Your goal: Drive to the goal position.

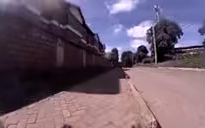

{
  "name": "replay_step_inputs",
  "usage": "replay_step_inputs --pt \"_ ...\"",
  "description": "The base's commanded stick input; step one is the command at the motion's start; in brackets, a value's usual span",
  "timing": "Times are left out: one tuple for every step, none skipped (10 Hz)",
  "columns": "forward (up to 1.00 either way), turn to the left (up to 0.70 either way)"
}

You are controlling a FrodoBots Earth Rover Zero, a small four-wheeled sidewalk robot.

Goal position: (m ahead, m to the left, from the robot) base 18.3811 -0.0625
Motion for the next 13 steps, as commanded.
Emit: replay_step_inputs --pt "0.85 0.00" --pt "0.85 0.00" --pt "0.85 0.00" --pt "0.85 -0.12" --pt "0.85 -0.33" --pt "0.85 -0.33" --pt "0.85 -0.21" --pt "0.85 -0.06" --pt "0.85 0.00" --pt "0.85 0.00" --pt "0.85 -0.06" --pt "0.85 -0.13" --pt "0.85 -0.19"
